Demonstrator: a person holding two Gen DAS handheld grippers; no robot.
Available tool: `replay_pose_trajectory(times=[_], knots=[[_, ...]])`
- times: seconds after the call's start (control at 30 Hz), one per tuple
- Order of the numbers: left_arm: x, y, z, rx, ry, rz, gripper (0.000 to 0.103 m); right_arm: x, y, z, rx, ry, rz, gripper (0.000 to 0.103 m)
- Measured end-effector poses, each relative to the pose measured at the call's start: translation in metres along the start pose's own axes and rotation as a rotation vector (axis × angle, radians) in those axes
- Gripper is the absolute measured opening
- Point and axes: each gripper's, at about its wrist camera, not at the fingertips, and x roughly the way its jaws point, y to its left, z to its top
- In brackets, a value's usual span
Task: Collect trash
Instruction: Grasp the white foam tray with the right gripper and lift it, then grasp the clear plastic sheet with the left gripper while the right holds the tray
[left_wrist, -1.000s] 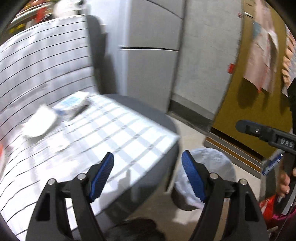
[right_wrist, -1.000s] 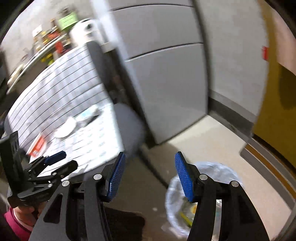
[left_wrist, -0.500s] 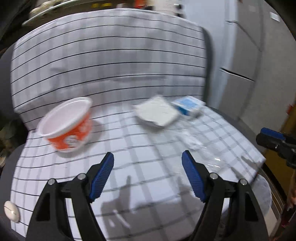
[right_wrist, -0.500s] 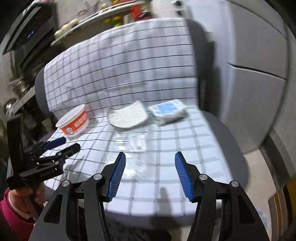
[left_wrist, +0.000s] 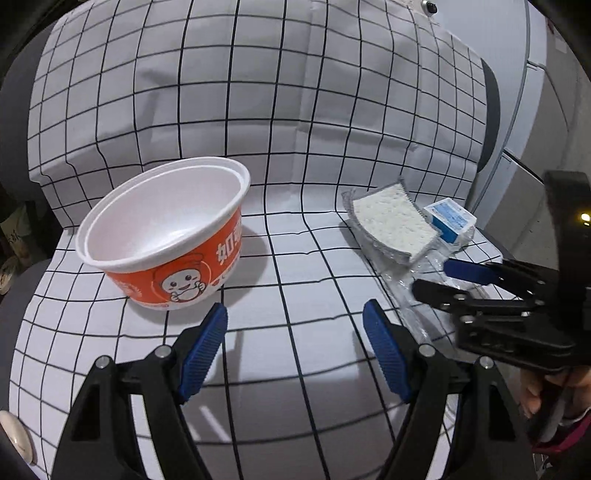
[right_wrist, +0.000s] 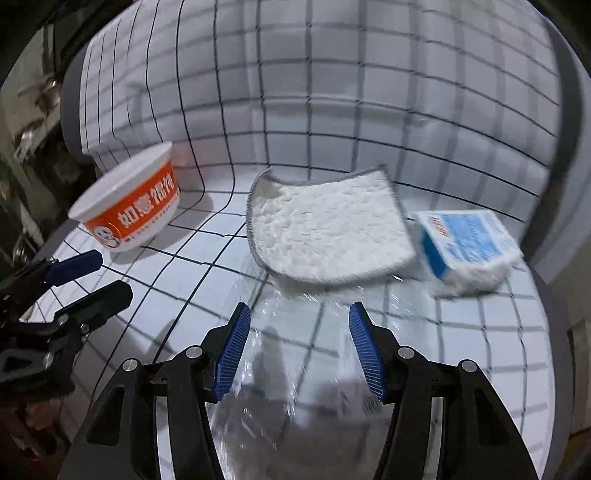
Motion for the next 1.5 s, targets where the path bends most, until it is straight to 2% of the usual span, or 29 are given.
replay_pose_trajectory(times=[0.13,0.2,0.3,0.33,0.37,0.4,0.5,0.53,0.6,0.7,0.73,0.77,0.9,0.93,0.97,1.0,1.1,1.2,1.33,1.5], knots=[[0.008,0.003,0.002,-0.015,0.016,-0.014,0.074,0.019,0.010,0.012,-0.065,0.007,-0.034,0.055],[0.010,0.003,0.001,-0.015,0.024,-0.018,0.074,0.022,0.014,0.016,-0.090,0.000,-0.034,0.045],[0.008,0.001,0.001,-0.017,0.028,-0.025,0.074,0.021,0.019,0.019,-0.127,-0.016,-0.037,0.023],[0.007,0.000,0.001,-0.016,0.028,-0.027,0.074,0.017,0.020,0.020,-0.134,-0.026,-0.031,0.011],[0.005,-0.002,0.001,-0.014,0.028,-0.027,0.074,0.013,0.020,0.020,-0.134,-0.033,-0.024,0.004],[0.002,-0.005,0.001,-0.011,0.028,-0.030,0.074,0.007,0.020,0.019,-0.134,-0.048,-0.016,0.002],[-0.005,-0.012,-0.001,-0.001,0.027,-0.034,0.074,-0.012,0.022,0.018,-0.153,-0.086,0.008,0.001],[-0.007,-0.014,-0.002,0.000,0.024,-0.034,0.074,-0.015,0.023,0.019,-0.161,-0.084,0.008,0.006],[-0.009,-0.016,-0.002,-0.008,0.025,-0.033,0.074,-0.017,0.026,0.019,-0.174,-0.064,0.022,0.007],[-0.009,-0.013,-0.002,-0.021,0.027,-0.022,0.074,-0.010,0.027,0.022,-0.175,-0.051,0.023,0.024],[-0.009,-0.011,-0.001,-0.023,0.027,-0.018,0.074,-0.004,0.028,0.023,-0.174,-0.044,0.024,0.034],[-0.009,-0.009,0.000,-0.025,0.027,-0.014,0.074,0.002,0.028,0.026,-0.174,-0.038,0.015,0.036],[-0.007,-0.003,0.002,-0.024,0.028,-0.010,0.074,0.020,0.026,0.032,-0.189,-0.029,-0.016,0.034],[-0.005,-0.002,0.003,-0.022,0.029,-0.011,0.074,0.023,0.025,0.034,-0.189,-0.026,-0.017,0.031],[-0.004,-0.002,0.003,-0.021,0.030,-0.013,0.074,0.026,0.023,0.035,-0.188,-0.023,-0.010,0.013],[-0.003,-0.002,0.003,-0.021,0.031,-0.014,0.074,0.028,0.022,0.036,-0.186,-0.012,0.000,0.003],[-0.001,-0.003,0.002,-0.020,0.037,-0.023,0.074,0.015,0.019,0.034,-0.176,-0.049,-0.002,0.003],[-0.005,-0.007,0.002,-0.017,0.036,-0.032,0.074,-0.025,0.013,0.027,-0.140,-0.136,0.004,0.003],[-0.014,-0.021,0.002,-0.014,0.037,-0.081,0.074,-0.088,0.001,0.006,-0.100,-0.233,-0.041,0.003],[-0.017,-0.053,0.000,0.022,0.065,-0.133,0.074,-0.146,-0.017,-0.035,-0.058,-0.291,-0.152,0.003]])
